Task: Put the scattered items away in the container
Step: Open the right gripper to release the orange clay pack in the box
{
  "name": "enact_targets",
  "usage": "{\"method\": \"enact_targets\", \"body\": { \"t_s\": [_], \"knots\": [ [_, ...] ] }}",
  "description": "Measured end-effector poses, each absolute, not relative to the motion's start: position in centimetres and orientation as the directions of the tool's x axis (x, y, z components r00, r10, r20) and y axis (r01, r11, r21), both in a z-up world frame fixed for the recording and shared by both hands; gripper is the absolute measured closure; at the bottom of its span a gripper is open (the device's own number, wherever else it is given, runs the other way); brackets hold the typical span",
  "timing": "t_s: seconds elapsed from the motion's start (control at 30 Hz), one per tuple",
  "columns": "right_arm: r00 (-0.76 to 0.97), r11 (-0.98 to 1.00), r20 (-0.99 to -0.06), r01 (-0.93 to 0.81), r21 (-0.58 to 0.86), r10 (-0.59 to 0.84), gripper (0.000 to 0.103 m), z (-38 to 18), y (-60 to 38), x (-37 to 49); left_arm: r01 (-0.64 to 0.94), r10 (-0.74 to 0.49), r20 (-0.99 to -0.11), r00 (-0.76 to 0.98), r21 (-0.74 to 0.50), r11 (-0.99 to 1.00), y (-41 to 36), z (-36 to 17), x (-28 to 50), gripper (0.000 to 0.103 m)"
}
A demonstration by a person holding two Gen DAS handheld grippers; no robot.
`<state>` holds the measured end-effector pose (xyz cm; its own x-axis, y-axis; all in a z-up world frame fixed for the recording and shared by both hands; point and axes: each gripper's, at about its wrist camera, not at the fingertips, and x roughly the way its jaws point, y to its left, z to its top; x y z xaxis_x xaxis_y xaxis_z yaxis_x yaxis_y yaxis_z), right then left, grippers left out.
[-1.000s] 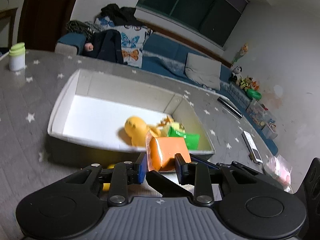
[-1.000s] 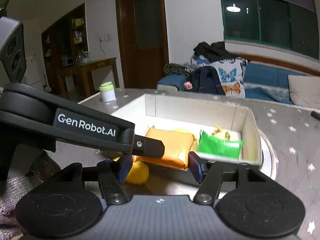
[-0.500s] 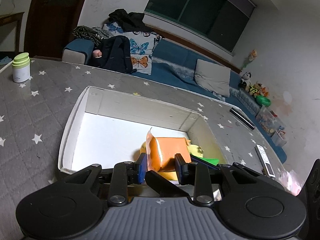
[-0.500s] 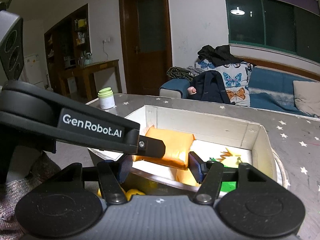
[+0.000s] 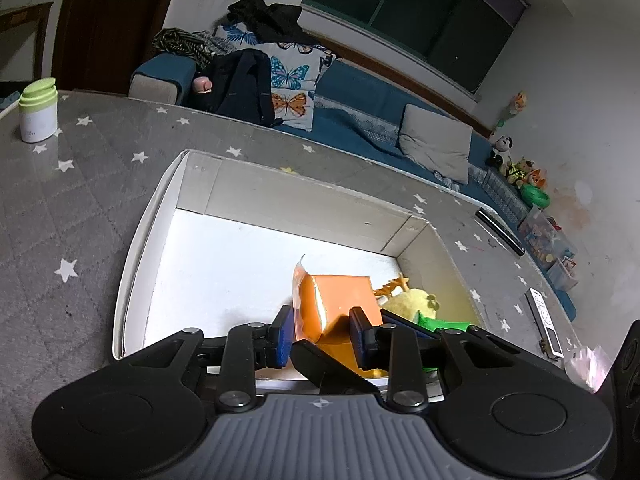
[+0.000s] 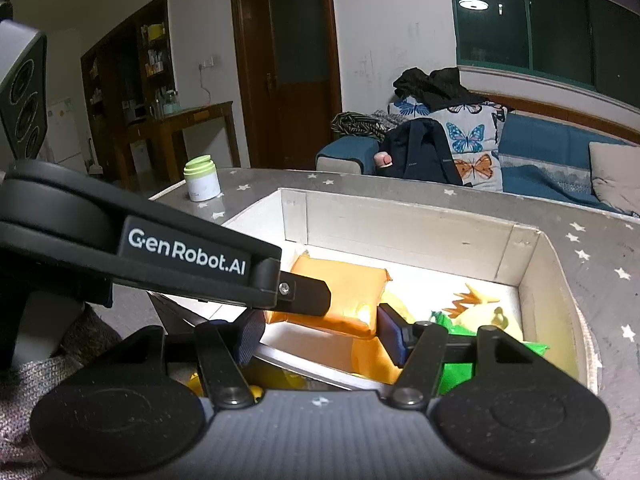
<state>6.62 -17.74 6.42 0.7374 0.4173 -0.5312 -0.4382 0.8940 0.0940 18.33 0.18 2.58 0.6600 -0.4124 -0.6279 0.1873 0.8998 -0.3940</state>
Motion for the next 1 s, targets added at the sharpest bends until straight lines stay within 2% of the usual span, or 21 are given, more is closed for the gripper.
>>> {"method": "enact_targets", "body": {
  "t_s": [0.5,1.0],
  "knots": [
    [0.746,0.898,-0.518,-0.427,0.108,0.418,0.040,6.3,-18.3,5.6,0.164,-0.407,-0.641,0.650,-0.405,0.899,0.5,2.2,18.6,0.070],
    [0.760,0.896,-0.489,-0.430,0.116,0.428,0.040,7.3,-19.4,3.3,0.175,-0.376,-0.630,0.680,-0.359,0.917,0.6,3.2,16.4,0.070]
  ]
}}
